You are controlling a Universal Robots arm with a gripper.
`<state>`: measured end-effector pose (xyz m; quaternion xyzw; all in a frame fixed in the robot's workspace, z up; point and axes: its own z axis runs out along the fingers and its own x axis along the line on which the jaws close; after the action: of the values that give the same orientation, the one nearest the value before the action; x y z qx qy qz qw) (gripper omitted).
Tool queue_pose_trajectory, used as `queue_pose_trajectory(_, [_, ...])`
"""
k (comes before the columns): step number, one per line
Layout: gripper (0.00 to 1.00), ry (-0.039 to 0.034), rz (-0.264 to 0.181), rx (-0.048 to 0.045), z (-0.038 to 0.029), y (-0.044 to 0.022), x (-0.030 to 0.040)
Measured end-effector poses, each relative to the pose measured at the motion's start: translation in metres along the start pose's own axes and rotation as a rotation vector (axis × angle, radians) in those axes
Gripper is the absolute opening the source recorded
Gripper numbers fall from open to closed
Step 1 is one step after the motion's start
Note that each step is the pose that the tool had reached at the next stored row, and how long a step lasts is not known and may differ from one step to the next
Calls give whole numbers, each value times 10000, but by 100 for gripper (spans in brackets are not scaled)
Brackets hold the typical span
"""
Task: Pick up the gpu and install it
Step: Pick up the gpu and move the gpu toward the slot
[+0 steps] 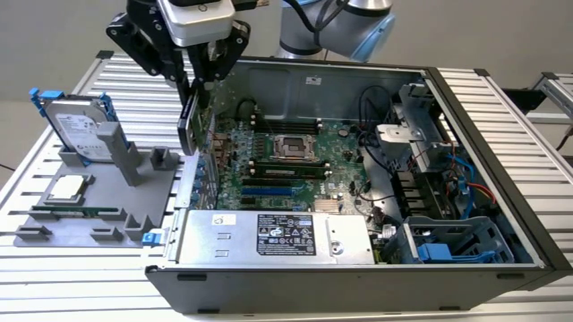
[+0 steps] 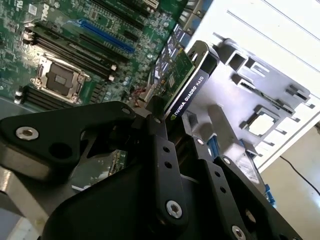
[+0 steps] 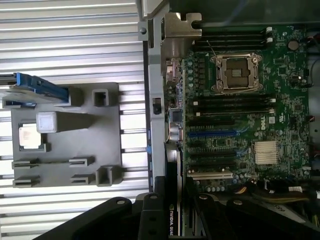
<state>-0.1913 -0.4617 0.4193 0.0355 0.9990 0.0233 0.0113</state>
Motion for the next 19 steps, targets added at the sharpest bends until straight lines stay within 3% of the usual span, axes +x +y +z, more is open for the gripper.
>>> queue_pose_trajectory(19, [0,0,0,0,5,15,-221])
